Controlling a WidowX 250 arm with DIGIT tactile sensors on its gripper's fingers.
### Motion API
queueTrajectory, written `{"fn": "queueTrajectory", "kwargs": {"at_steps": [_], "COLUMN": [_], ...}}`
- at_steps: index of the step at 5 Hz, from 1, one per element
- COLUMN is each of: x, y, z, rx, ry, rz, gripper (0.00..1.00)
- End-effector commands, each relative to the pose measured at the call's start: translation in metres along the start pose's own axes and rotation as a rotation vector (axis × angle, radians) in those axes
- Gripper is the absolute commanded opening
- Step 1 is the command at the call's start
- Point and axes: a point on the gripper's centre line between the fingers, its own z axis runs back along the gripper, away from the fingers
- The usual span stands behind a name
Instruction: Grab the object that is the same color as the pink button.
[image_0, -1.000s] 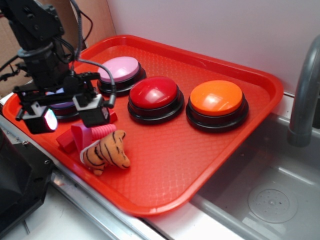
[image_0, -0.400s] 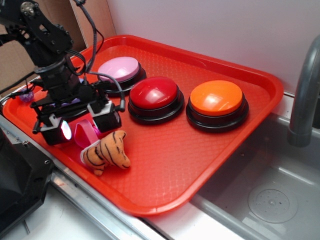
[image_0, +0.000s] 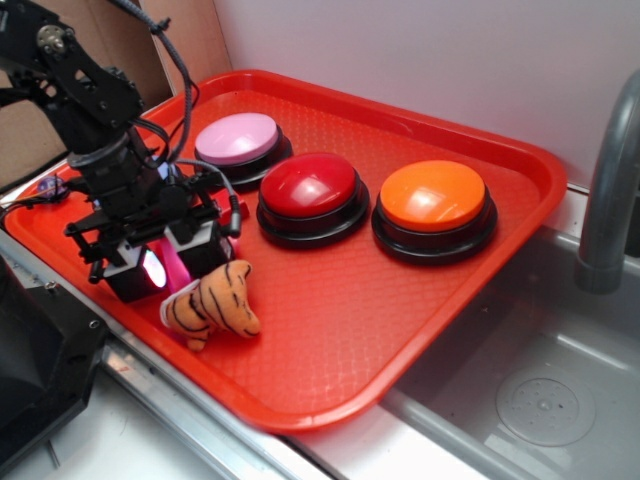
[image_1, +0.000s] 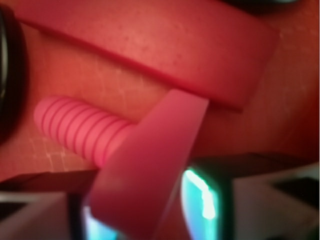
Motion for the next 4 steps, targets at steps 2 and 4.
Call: {"fn": "queueTrajectory", "kwargs": {"at_steps": [2, 4], "x": [0.003, -0.006], "y": [-0.012, -0.044], "z": [0.025, 0.075], "rx": [0.127, 0.207], "ry": [-0.071, -0.087], "rz": [-0.193, -0.690], "gripper": [0.00, 0.00]}}
